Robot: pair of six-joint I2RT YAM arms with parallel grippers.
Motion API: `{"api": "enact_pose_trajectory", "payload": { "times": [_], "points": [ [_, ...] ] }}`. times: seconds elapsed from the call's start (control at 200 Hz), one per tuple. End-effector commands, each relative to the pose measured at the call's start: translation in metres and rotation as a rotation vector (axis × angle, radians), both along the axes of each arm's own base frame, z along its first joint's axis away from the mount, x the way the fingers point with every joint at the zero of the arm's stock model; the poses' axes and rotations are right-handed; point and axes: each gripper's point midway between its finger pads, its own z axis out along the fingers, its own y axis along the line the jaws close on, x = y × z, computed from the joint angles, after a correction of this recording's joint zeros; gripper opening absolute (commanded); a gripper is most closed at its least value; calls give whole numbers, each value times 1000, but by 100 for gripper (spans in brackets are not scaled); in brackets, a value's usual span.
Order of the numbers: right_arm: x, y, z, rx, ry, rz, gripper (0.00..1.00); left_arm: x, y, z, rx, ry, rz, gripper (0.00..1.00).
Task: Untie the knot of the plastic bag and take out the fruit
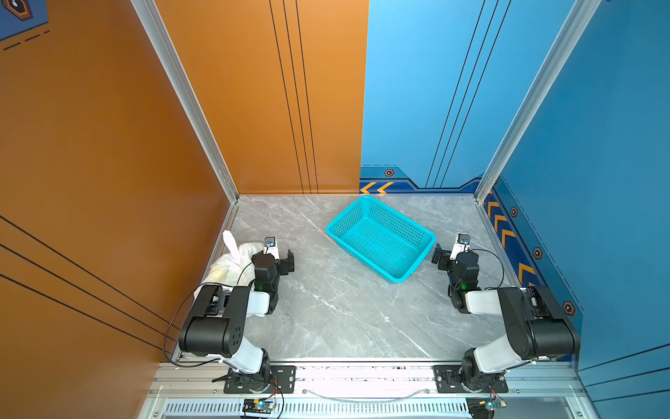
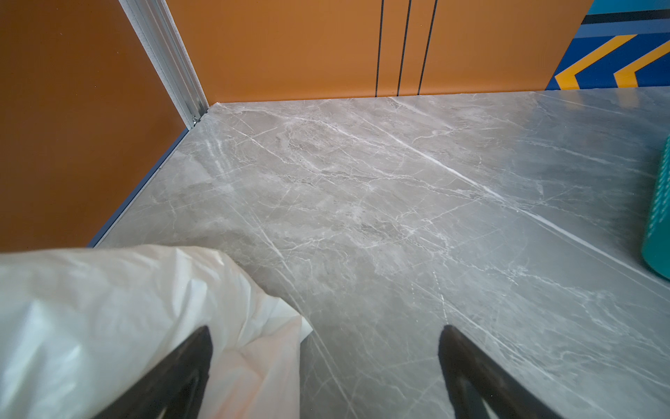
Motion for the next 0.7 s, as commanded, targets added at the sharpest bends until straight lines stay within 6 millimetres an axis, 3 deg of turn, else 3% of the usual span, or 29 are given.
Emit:
{"api": "enact_pose_trajectory", "payload": {
  "times": [0.0,0.195,0.38,0.561,0.691],
  "points": [
    [-5,-8,-1,7,49,-47,100,1,3,12,11,-23,5,98],
    [-5,-14,26,-16,168,-76,100,-5,4,44,12,-10,18,98],
    [-8,2,60,-26,246,-68,100,-17,2,74,-30,30,27,98],
    [-18,37,96,-94,300,2,100,-34,-15,106,-84,57,-19,98],
    [-23,90,122,-82,319,206,100,-46,-31,119,-132,90,-52,98]
  ]
}}
